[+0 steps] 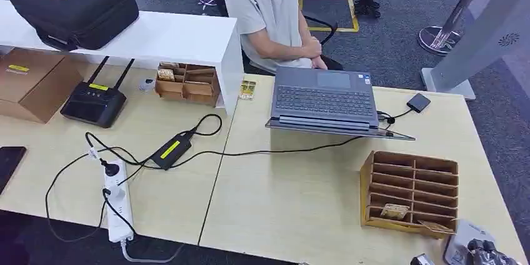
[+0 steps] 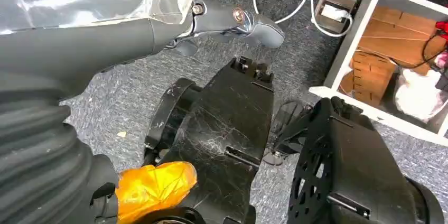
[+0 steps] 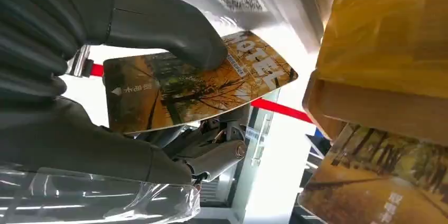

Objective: Pass the card to the sensor for recognition and then transmit it.

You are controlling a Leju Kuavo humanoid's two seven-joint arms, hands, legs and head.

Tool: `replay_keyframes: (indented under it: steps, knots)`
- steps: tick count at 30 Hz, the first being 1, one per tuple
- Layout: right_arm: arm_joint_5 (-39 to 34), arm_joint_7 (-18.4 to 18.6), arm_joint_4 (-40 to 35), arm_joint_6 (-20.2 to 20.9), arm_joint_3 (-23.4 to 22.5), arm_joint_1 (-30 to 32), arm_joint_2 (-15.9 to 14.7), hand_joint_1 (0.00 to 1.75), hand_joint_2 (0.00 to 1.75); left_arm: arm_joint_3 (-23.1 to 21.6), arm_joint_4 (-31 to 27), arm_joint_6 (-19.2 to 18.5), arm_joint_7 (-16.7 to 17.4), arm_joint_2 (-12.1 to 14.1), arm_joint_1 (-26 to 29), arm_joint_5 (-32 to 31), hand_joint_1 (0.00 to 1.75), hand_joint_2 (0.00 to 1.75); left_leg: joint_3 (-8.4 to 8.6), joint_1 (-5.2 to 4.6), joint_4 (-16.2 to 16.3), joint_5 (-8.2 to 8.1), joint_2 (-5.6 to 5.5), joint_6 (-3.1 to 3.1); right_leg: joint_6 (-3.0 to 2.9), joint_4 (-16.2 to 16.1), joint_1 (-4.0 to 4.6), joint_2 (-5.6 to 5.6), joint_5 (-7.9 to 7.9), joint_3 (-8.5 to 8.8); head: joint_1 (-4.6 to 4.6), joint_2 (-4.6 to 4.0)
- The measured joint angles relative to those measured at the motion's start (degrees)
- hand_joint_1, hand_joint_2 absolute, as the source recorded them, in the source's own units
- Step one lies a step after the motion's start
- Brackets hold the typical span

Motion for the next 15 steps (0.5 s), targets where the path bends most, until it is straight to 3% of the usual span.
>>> replay_keyframes:
  steps: [15]
  knots:
    - [1.18,-0.63,3.19,-0.68,-0.66,-2.21,1.16,1.75,1.75,0.0,0.55,-0.46,-0.13,-0.24,-0.17,-0.09,0.0,1.75,0.08,0.0,0.01,0.0,0.12,0.0,0.01,-0.02,-0.01,0.13,0.09,0.08,0.0,0.0]
